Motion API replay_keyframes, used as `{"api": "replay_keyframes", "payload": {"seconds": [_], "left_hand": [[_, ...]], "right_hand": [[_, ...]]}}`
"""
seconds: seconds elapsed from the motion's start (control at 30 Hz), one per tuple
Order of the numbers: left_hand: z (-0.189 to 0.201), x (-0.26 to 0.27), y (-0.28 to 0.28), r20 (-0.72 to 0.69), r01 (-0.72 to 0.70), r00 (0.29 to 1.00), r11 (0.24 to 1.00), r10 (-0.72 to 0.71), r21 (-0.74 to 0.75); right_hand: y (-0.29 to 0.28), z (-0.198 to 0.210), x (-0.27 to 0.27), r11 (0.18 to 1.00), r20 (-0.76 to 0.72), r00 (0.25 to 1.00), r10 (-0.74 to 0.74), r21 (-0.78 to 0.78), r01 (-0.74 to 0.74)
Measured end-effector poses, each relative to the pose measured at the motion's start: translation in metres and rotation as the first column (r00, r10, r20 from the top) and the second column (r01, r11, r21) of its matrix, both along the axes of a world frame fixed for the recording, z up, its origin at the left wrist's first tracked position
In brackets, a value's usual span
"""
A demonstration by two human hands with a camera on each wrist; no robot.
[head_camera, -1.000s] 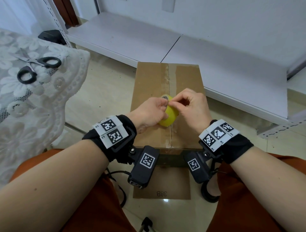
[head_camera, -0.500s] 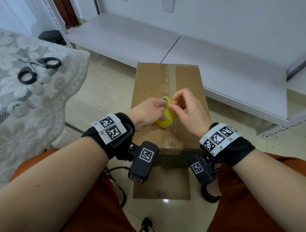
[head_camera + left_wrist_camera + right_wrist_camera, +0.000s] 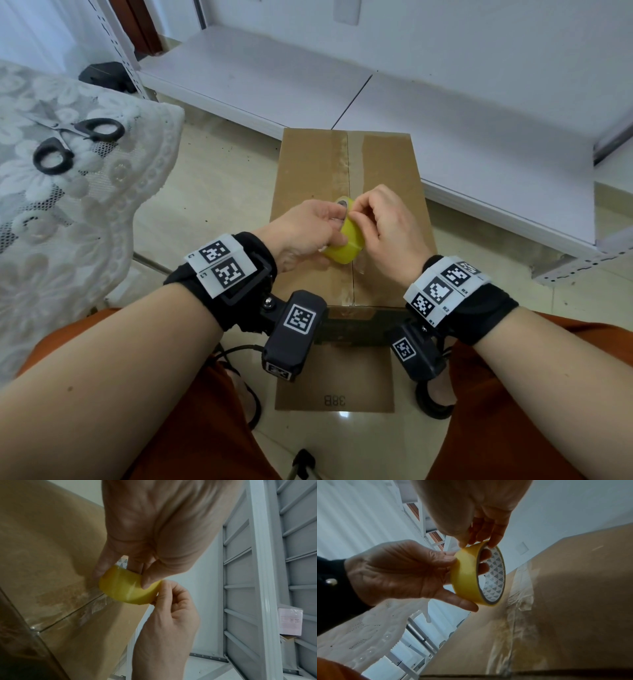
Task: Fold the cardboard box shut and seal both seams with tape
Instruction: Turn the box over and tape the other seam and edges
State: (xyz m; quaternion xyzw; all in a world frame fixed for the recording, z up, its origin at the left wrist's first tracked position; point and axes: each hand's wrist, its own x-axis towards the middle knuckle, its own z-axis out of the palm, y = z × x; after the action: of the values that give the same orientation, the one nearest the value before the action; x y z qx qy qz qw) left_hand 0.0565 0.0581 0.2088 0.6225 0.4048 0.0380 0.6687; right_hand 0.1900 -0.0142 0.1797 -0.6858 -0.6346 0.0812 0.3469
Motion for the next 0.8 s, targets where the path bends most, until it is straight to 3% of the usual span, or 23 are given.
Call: {"api": "replay_keyframes", "payload": {"seconds": [0.13, 0.2, 0.37, 0.5, 0.63, 0.8], "left_hand": [[-0.002, -0.001, 0.003, -0.013, -0.021, 1.000, 0.999, 0.021, -0.030], [0.000, -0.001, 0.003, 0.005, -0.027, 1.000, 0.999, 0.028, -0.040], [0.002, -0.001, 0.001, 0.004, 0.040, 0.999, 0.996, -0.040, 0.074], [0.002, -0.004, 0.003, -0.030, -0.002, 0.999, 0.976, 0.009, 0.219], [-0.005, -0.002, 0.006, -0.029, -0.080, 0.995, 0.966, 0.090, 0.248], [-0.001, -0.001, 0.007, 0.013, -0.085, 0.996, 0.957, 0.085, 0.277]], "right_hand": [[-0.001, 0.001, 0.001, 0.995, -0.022, 0.998, 0.065, -0.075, -0.066], [-0.001, 0.003, 0.002, 0.997, -0.060, 0.996, 0.061, -0.051, -0.064], [-0.002, 0.005, 0.002, 0.998, 0.049, 0.999, -0.023, 0.062, 0.020], [0.001, 0.009, 0.006, 0.996, -0.118, 0.990, -0.080, 0.020, 0.083], [0.002, 0.011, 0.004, 0.993, -0.270, 0.957, -0.107, -0.068, 0.091], [0.007, 0.017, 0.014, 0.980, -0.517, 0.835, -0.186, -0.153, 0.124]]}}
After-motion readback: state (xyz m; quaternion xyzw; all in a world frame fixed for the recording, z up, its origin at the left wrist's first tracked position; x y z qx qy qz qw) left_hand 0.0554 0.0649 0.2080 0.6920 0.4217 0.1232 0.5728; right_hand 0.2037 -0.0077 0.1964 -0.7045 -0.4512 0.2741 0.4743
